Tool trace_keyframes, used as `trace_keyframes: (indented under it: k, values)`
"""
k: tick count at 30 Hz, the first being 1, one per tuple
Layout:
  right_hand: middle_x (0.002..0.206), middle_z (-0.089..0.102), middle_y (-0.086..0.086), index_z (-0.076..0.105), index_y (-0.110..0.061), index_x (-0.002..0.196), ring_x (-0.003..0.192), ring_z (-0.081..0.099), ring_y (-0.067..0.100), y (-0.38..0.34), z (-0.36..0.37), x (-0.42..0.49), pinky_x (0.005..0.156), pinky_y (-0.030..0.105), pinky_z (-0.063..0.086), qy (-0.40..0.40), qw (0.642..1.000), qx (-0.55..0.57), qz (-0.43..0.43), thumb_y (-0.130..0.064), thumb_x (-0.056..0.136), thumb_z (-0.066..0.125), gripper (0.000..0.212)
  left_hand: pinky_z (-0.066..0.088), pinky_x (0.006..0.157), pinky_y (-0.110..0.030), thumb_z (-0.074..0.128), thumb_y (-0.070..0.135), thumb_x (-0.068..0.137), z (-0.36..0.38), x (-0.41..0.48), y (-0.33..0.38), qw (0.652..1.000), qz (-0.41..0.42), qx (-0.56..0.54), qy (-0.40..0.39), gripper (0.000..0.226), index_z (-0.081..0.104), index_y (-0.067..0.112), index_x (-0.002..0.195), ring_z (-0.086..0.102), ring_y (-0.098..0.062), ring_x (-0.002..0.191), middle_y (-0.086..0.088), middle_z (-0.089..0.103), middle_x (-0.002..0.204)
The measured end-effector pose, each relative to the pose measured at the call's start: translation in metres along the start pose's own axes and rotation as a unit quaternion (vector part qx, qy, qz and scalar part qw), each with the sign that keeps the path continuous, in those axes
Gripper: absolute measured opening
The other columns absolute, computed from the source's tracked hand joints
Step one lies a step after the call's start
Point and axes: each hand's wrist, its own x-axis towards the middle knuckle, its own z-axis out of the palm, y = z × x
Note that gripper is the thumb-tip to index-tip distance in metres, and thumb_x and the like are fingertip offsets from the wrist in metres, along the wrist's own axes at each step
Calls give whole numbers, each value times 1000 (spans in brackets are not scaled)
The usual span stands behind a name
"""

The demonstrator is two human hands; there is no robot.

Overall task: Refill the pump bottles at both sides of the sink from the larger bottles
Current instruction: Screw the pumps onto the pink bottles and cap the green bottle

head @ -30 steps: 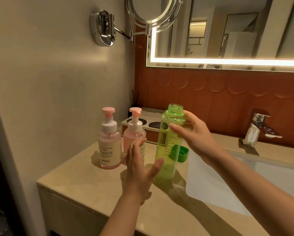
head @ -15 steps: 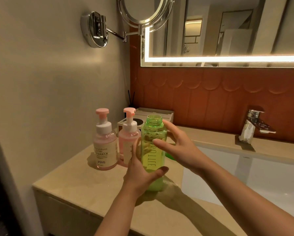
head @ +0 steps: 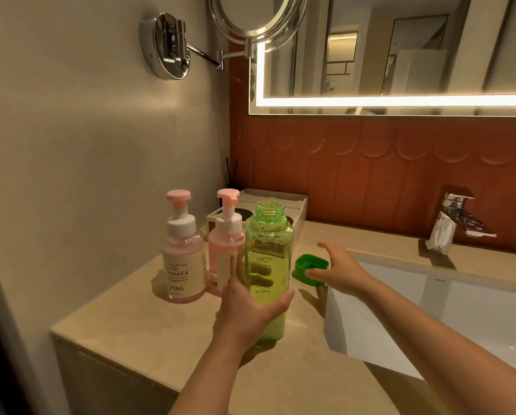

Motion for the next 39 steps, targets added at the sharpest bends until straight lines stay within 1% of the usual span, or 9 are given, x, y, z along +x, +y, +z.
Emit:
trace_keyframes:
  k: [5, 9, 12, 17, 22, 26, 30, 33, 39]
  values:
    - [143, 40, 7, 21, -22, 146, 128, 40, 26, 9, 23, 13, 101, 44, 43, 30, 999, -22, 16, -43, 71, 77, 95, 47, 96, -49, 71, 69, 42, 0, -1, -1, 1000, -6, 8, 5, 88, 27, 51, 116, 54, -13, 112, 21, 51, 113]
    - [139, 42, 7, 22, -22, 145, 125, 40, 25, 8, 32, 15, 100, 41, 42, 44, 997, -61, 12, -42, 75, 73, 90, 49, 94, -48, 69, 70, 43, 0, -2, 1, 1000, -8, 17, 4, 80, 29, 55, 110, 55, -10, 110, 24, 50, 110]
    - [137, 42, 7, 27, -23, 142, 125, 39, 24, 8, 35, 12, 101, 39, 42, 64, 996, -64, 10, -42, 75, 73, 83, 49, 93, -48, 70, 70, 43, 0, -2, 1, 1000, -5, 19, 4, 89, 29, 49, 119, 55, -10, 110, 22, 50, 112]
    - [138, 38, 8, 28, -23, 142, 121, 45, 23, 9, 28, 2, 94, 35, 49, 69, 996, 47, -18, -26, 73, 78, 85, 48, 94, -50, 71, 69, 44, -1, -2, 1, 1000, 3, 14, 3, 99, 29, 41, 129, 55, -14, 113, 11, 53, 121]
    - [137, 38, 9, 29, -22, 141, 118, 46, 23, 7, 12, -9, 90, 32, 52, 93, 990, 96, -42, -19, 75, 77, 81, 47, 95, -50, 69, 70, 42, -1, -2, 2, 1000, -2, 11, 4, 95, 30, 43, 124, 55, -12, 110, 19, 52, 113]
    - [132, 40, 11, 29, -20, 141, 106, 48, 19, 2, 1, -18, 77, 23, 46, 121, 980, 146, -56, -17, 76, 75, 79, 45, 99, -48, 73, 64, 46, -2, -4, 6, 1000, -7, 16, 2, 82, 27, 51, 112, 52, -11, 111, 29, 43, 107]
    - [117, 45, 4, 30, -20, 140, 101, 50, 17, -3, -8, -29, 72, 21, 46, 115, 975, 182, -64, -17, 76, 76, 79, 46, 97, -51, 69, 70, 42, -2, -4, 5, 1000, -5, 11, 9, 96, 30, 41, 124, 53, -16, 113, 13, 51, 116]
    - [114, 46, 4, 32, -21, 136, 97, 52, 17, -3, -16, -34, 68, 20, 47, 97, 966, 232, -59, -22, 74, 77, 77, 44, 98, -52, 73, 64, 44, -2, -5, 8, 1000, -10, 8, 8, 89, 28, 45, 118, 52, -17, 115, 18, 49, 111]
    - [110, 54, 7, 43, -12, 122, 96, 56, 19, -9, -29, -38, 81, 33, 48, 68, 917, 393, 23, -32, 79, 69, 55, 43, 100, -51, 77, 50, 52, -2, -8, 12, 1000, -15, 2, 1, 68, 32, 51, 102, 50, -14, 111, 27, 44, 104]
